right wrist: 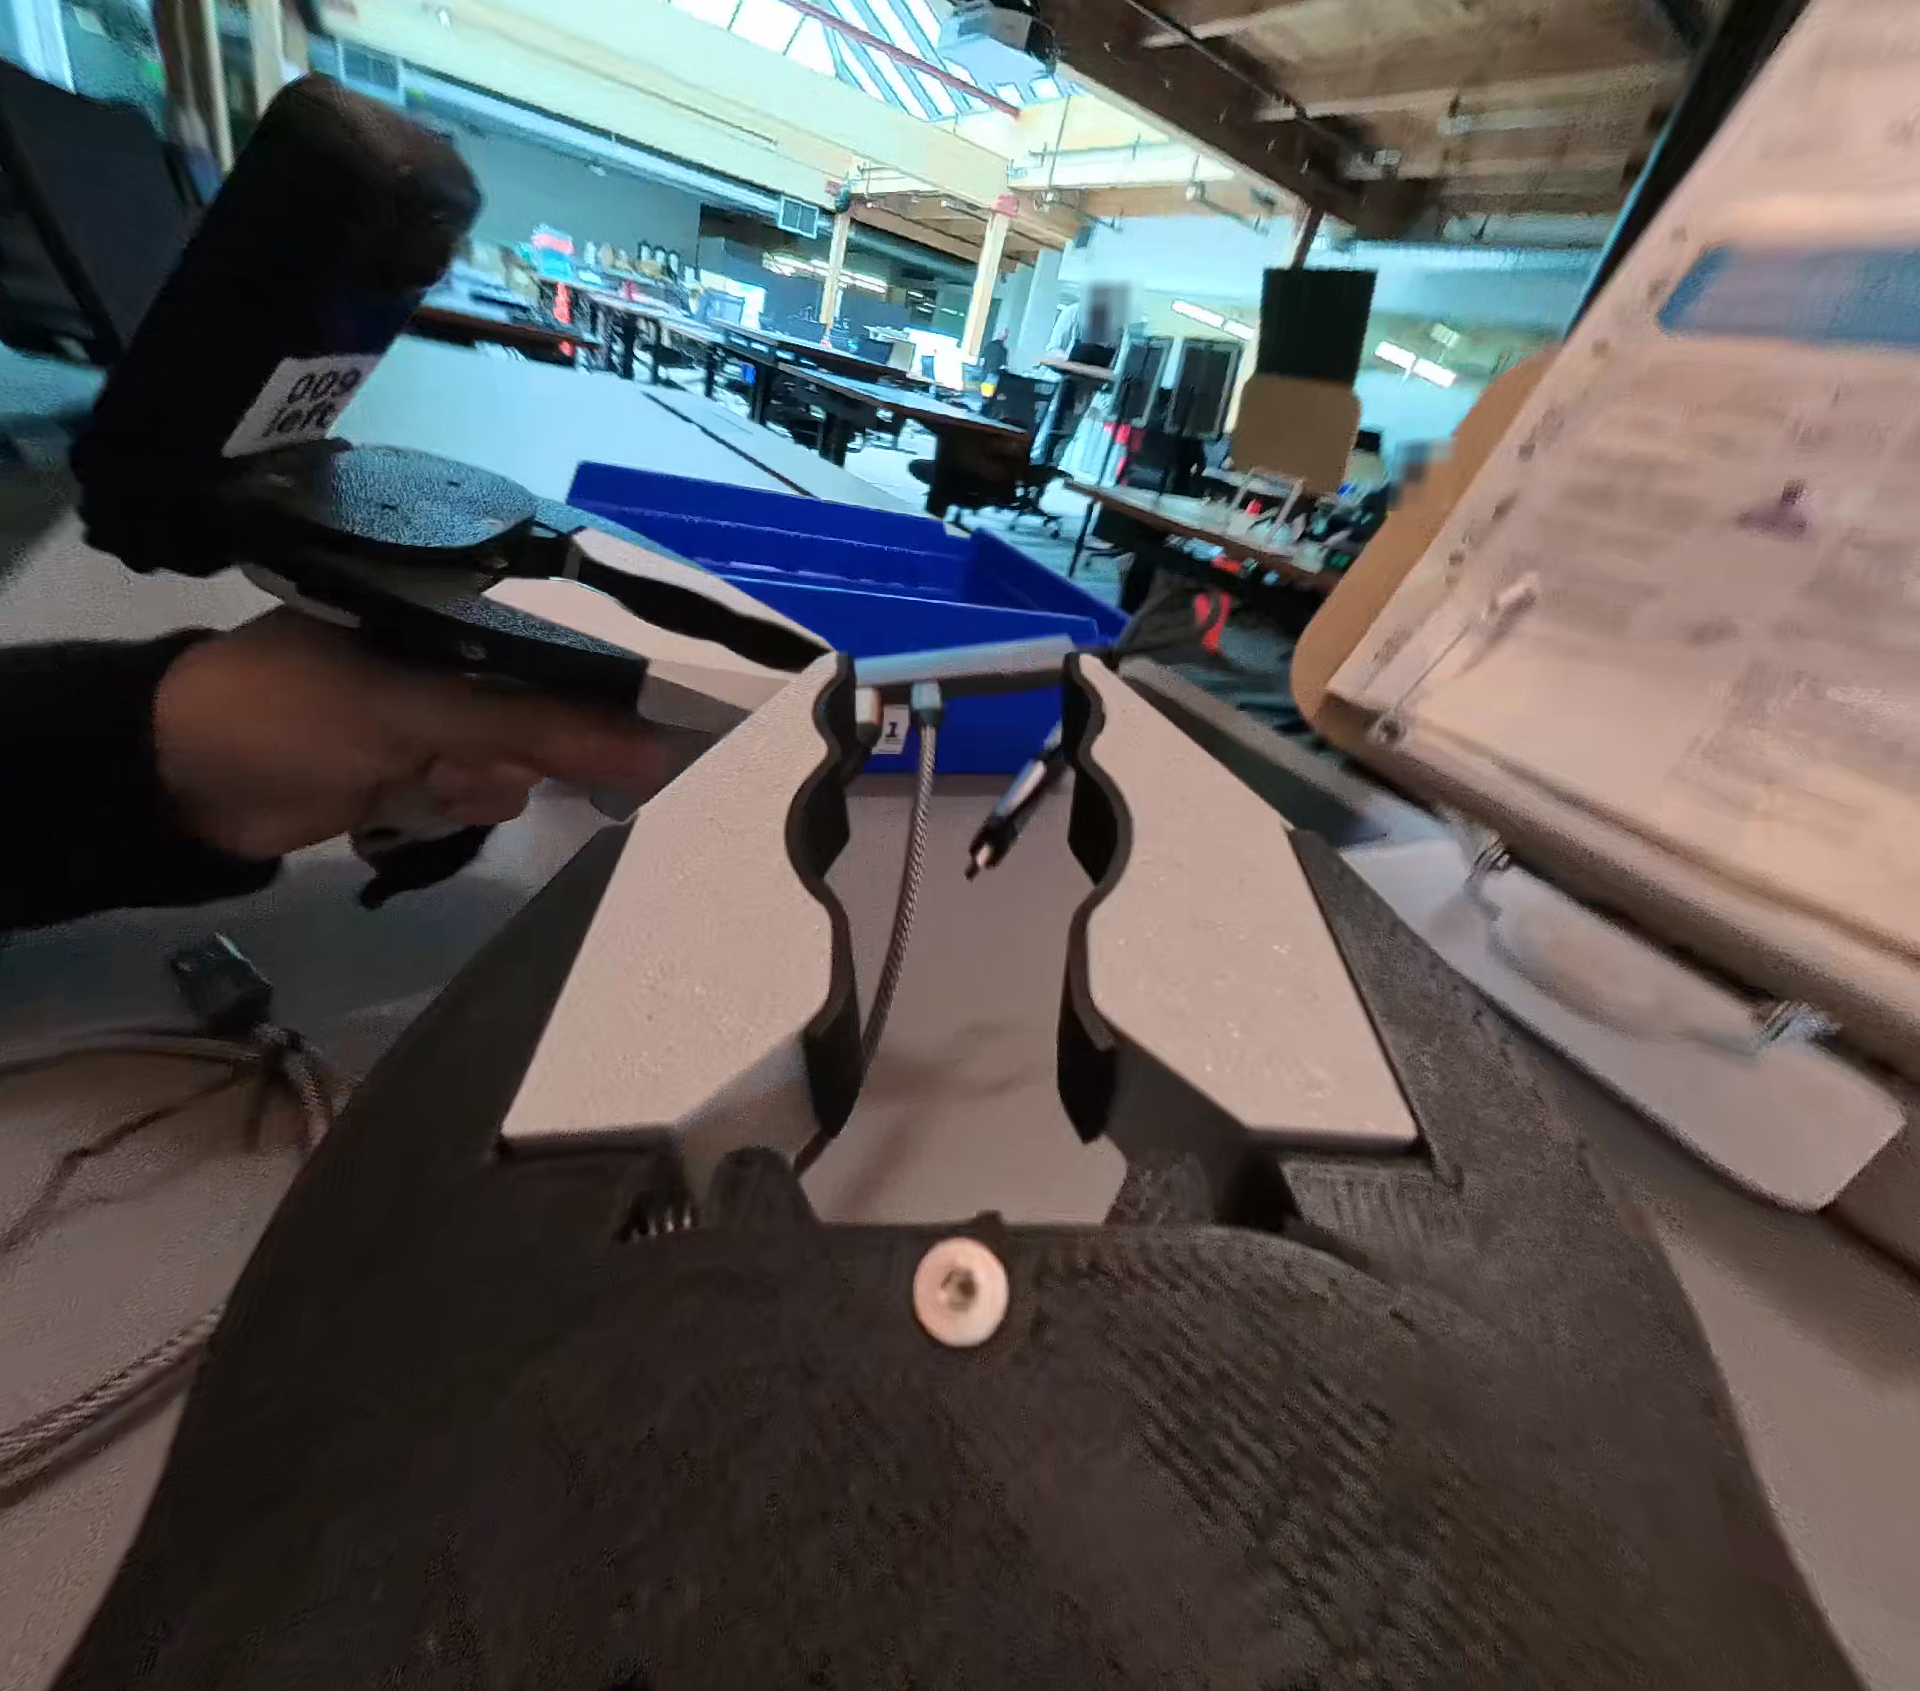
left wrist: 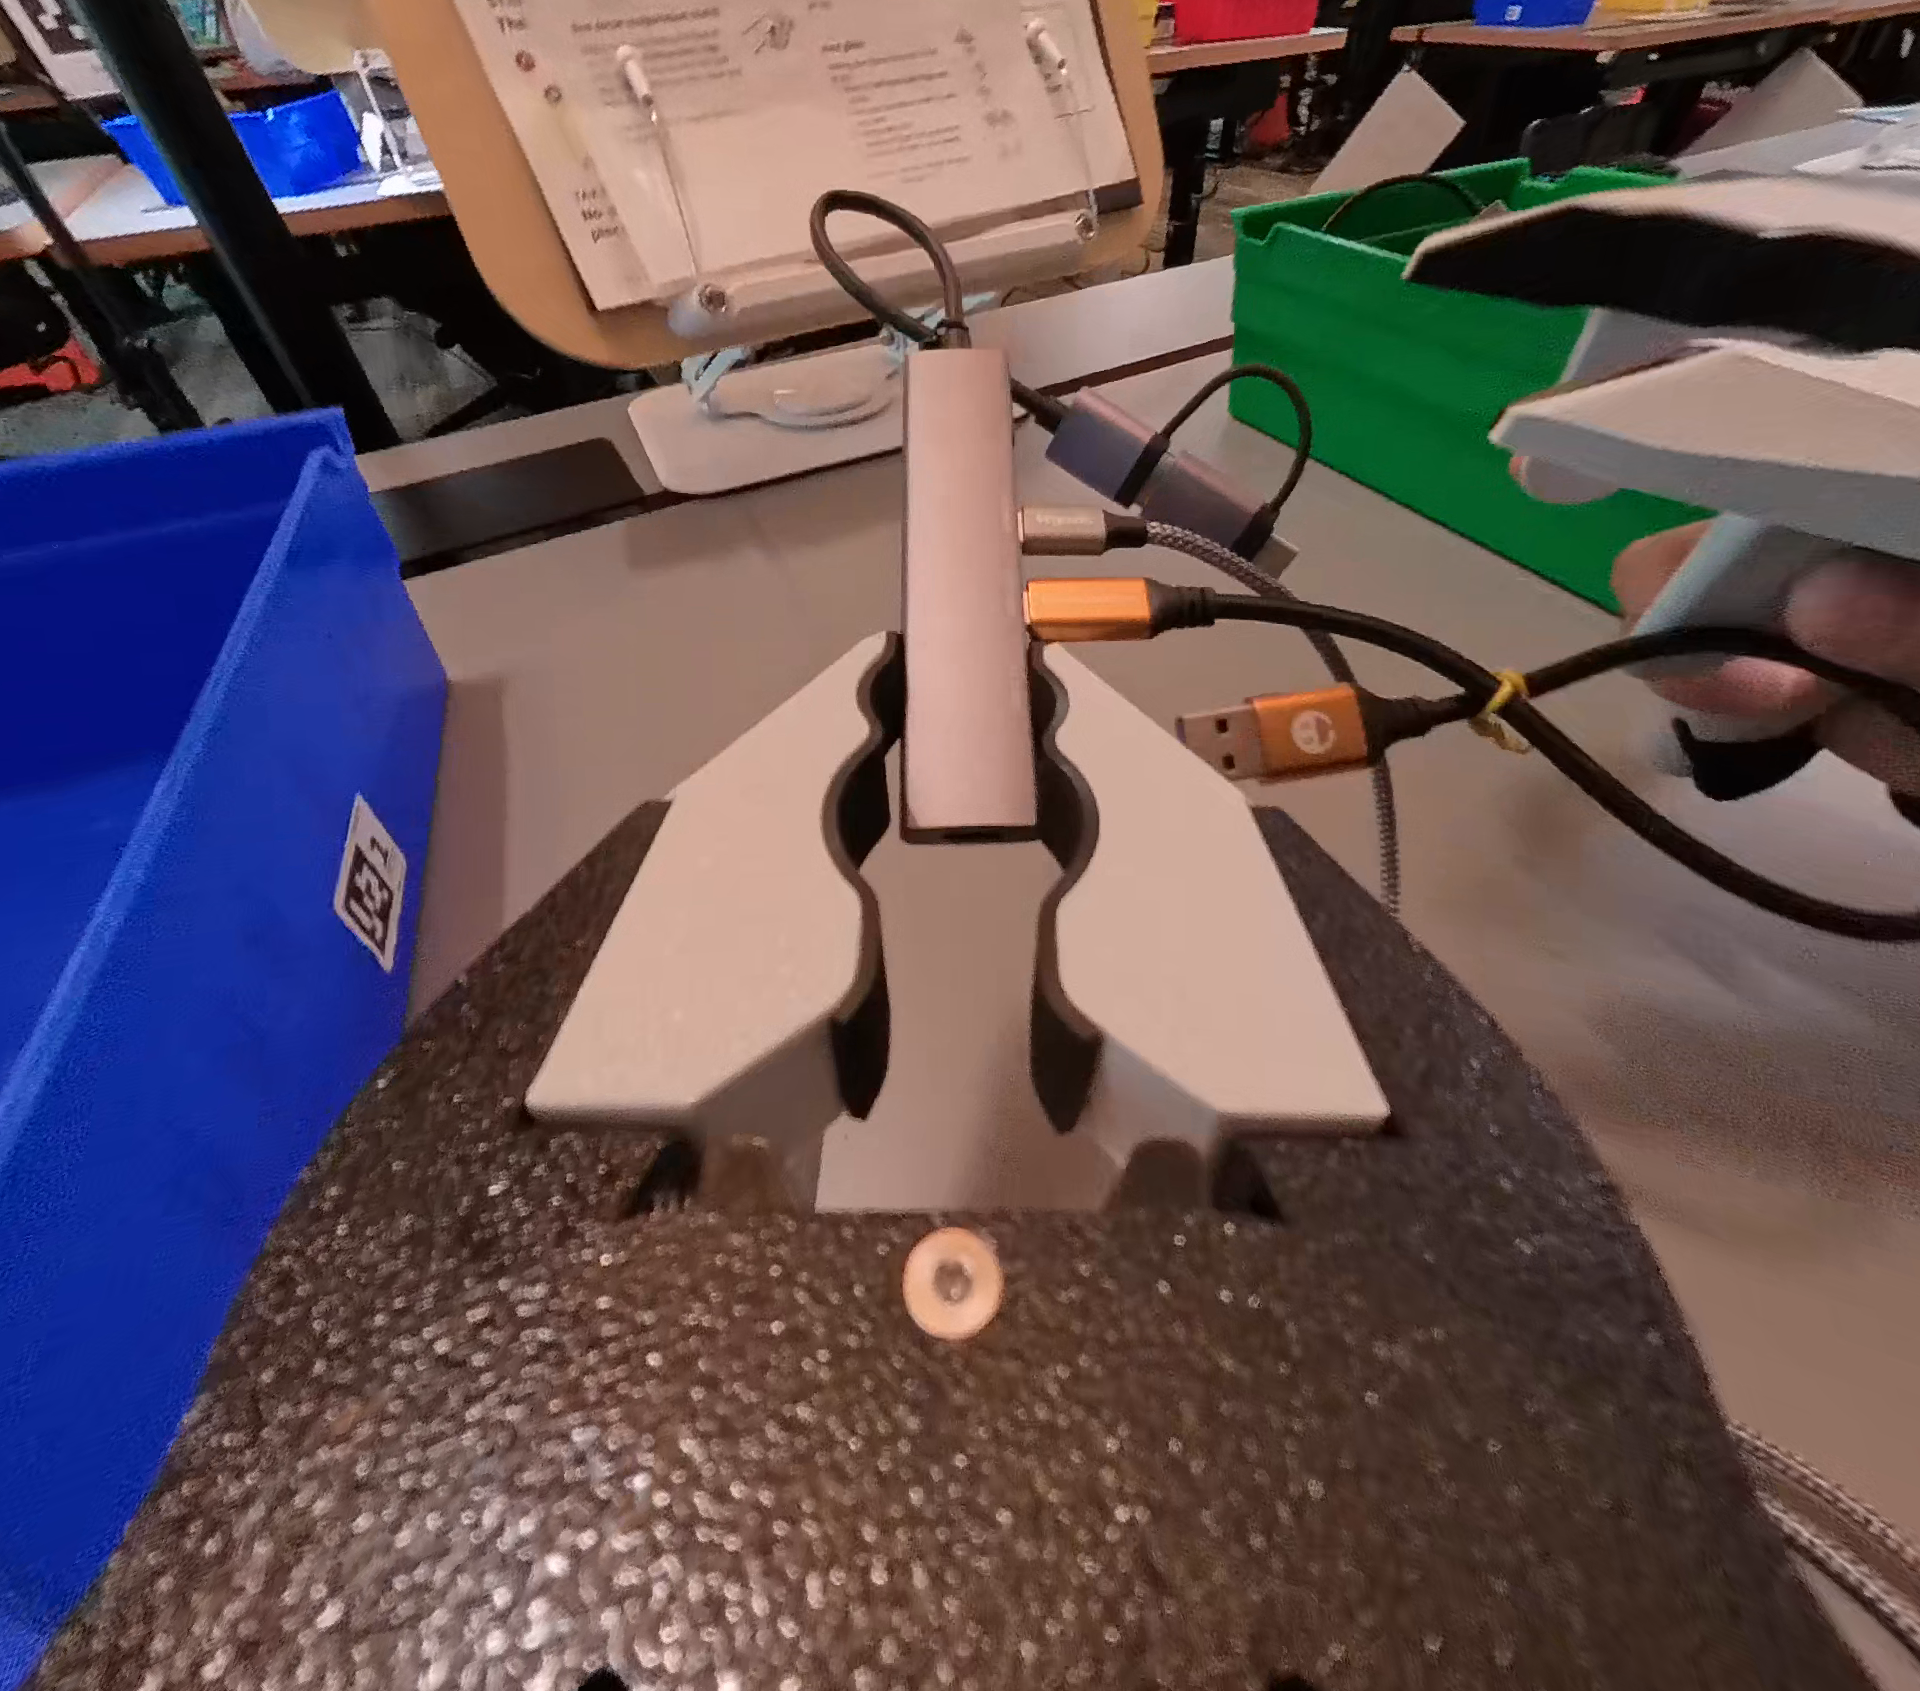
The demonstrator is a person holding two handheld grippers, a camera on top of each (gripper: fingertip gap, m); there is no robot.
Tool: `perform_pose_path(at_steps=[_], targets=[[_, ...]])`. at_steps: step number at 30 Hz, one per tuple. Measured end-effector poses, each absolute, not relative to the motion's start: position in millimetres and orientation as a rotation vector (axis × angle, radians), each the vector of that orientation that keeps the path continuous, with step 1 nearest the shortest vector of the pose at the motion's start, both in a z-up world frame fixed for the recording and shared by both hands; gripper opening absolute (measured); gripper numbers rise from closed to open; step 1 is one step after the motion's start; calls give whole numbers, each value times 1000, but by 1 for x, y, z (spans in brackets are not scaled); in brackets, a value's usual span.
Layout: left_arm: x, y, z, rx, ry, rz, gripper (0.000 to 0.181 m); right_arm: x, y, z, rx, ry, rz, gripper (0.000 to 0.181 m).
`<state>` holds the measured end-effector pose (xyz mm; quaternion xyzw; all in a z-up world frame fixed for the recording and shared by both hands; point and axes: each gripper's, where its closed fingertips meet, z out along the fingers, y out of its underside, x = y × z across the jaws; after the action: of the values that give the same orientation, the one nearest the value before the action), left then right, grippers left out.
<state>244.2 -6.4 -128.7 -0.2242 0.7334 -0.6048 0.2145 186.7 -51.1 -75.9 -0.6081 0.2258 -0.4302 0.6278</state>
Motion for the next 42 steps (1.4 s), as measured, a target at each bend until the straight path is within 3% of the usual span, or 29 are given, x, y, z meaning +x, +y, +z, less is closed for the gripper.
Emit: perform_pose_path(at_steps=[9, 12, 18, 32, 42], targets=[[256, 0, -157, -604, 2053, -1442, 21, 164, -16, -41, -1263, 314, -1194, 34], [251, -4, -153, -616, 2068, -1520, 21, 191, -11, -93, -1537, 428, -1087, 38], [245, -9, -155, -670, 2129, -1634, 21, 215, -11, -136, -1691, 548, -1097, 17], [244, -8, -156, -731, 2173, -1729, 21, 222, -11, -137, -1620, 615, -1005, 11], [237, -10, -121, -554, 1951, -1858, 21, 217, -17, -111, -1327, 764, -723, 11]])
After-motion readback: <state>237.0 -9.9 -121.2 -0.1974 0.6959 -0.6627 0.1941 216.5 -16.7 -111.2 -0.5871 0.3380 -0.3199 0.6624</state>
